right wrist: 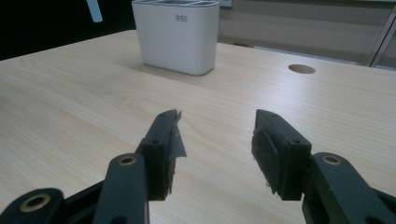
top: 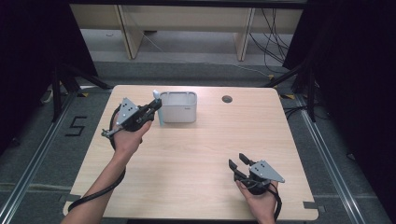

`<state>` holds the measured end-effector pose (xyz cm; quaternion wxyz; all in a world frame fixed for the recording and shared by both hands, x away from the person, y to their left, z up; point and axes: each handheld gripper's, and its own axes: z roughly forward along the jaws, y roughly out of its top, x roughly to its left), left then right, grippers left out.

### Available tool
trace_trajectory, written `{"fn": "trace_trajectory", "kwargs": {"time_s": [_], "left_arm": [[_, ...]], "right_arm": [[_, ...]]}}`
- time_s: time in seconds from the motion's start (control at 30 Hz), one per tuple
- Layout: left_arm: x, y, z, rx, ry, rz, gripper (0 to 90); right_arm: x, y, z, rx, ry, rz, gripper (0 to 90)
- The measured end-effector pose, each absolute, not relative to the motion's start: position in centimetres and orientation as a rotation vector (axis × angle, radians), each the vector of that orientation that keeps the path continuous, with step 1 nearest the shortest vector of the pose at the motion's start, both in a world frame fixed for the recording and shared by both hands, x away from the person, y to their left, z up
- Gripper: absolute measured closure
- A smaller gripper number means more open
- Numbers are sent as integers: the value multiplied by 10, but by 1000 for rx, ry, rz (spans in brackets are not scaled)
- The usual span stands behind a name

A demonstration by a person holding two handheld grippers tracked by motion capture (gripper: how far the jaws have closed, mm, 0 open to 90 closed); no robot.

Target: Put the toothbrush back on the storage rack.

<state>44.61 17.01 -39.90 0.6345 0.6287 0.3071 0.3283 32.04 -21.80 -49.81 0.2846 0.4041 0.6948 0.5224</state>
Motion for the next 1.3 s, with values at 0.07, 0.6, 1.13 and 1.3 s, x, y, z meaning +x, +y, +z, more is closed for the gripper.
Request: {"fn": "trace_trajectory", "kwargs": {"time_s": [0.07, 0.6, 1.13, 1.3], "left_arm": [[448, 170, -398, 1437, 704, 752, 850], [459, 175, -389, 1417, 712, 777, 850], [470, 176, -386, 1405, 723, 779, 851], [473, 176, -386, 1406, 725, 782, 851]], "right_arm": [[318, -217, -497, 1115, 1852, 1394, 512], [321, -219, -498, 1087, 1848, 1378, 513], [321, -217, -497, 1076, 1857, 1383, 514], [321, -217, -498, 1075, 1860, 1359, 514]]}}
